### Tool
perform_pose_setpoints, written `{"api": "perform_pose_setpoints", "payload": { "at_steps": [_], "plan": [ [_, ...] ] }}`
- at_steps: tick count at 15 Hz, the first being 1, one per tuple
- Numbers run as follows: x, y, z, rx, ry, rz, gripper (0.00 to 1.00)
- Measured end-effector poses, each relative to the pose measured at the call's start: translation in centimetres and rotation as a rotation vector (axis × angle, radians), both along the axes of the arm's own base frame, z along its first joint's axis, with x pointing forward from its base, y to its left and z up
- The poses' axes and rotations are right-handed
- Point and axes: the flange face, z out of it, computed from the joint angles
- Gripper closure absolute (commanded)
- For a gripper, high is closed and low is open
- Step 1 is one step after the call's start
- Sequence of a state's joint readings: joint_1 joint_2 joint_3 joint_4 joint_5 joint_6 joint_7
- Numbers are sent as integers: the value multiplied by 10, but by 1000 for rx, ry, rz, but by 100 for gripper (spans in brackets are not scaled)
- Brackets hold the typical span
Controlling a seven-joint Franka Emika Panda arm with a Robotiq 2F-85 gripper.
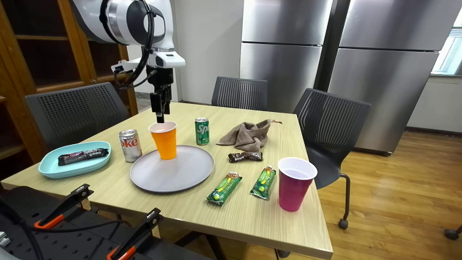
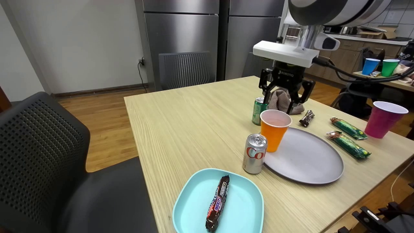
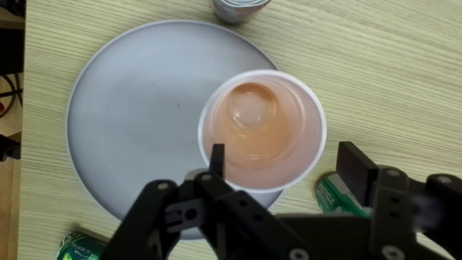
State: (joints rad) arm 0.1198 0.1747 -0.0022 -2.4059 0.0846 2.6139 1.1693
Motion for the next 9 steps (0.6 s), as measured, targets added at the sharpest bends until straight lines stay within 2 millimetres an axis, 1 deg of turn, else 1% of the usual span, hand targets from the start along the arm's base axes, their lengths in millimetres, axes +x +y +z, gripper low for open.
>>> {"api": "perform_pose_setpoints", "payload": {
  "at_steps": [3, 5, 9],
  "plan": [
    [3, -3, 19, 14, -21, -19, 0],
    [6, -9, 31, 20, -36, -36, 0],
    [13, -36, 44, 28, -48, -96, 0]
  ]
}}
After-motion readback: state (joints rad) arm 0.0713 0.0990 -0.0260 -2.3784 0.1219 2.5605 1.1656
